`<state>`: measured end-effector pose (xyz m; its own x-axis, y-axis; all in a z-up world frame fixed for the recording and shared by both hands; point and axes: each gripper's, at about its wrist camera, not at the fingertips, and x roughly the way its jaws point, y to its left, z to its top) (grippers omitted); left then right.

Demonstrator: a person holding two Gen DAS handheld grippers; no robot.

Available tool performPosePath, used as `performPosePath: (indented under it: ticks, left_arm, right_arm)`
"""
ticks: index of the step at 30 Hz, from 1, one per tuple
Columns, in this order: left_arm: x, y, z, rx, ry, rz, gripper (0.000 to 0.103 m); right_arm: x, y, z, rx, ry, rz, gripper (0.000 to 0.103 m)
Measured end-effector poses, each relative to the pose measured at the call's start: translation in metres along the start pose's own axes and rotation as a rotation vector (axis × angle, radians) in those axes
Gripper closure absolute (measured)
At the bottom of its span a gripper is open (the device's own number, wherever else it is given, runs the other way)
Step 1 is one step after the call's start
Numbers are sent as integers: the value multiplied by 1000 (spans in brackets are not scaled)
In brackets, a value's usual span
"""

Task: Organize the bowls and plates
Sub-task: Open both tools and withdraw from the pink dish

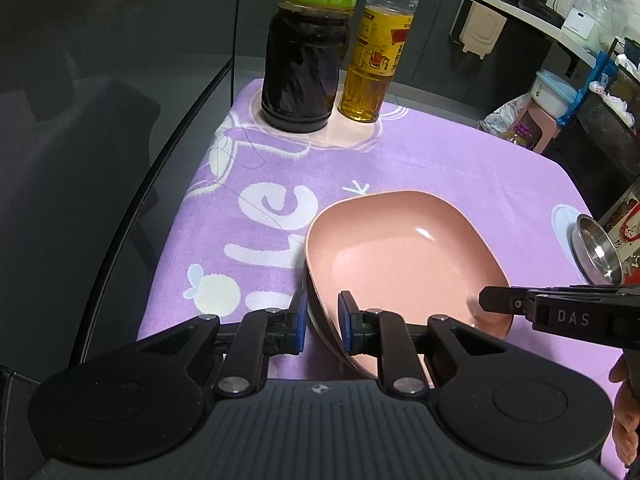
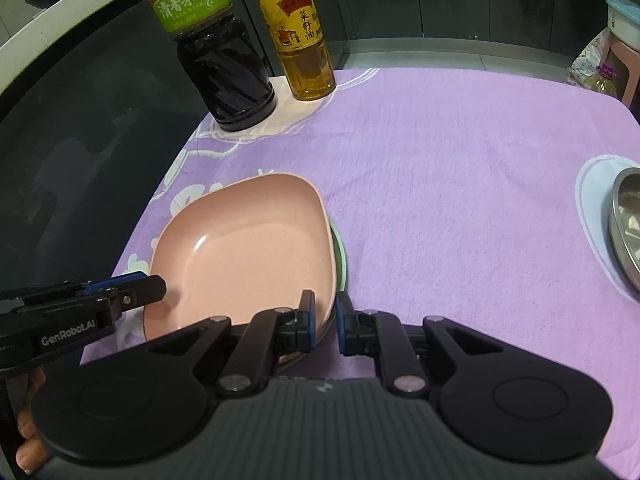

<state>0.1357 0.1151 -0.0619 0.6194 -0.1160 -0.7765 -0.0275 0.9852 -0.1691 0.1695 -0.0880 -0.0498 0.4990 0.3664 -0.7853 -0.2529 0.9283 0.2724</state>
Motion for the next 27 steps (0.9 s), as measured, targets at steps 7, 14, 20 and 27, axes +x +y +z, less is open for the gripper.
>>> performPosePath:
  ticks: [7, 14, 20, 27]
  left_arm:
    - [-11, 1, -1, -11, 32, -20, 86]
    - [-44, -5, -2, -34, -71, -4, 83]
    - [-61, -27, 3, -14, -117, -50, 83]
    - [-57, -60, 1, 53, -108, -60, 83]
  right_arm:
    - [-4, -4, 1, 24, 5, 16, 89]
    - [-23, -8, -1, 37, -38, 30, 88]
    - [-44, -21, -3, 69, -85, 47, 87]
    - [-69, -42, -10, 99, -142, 63, 85]
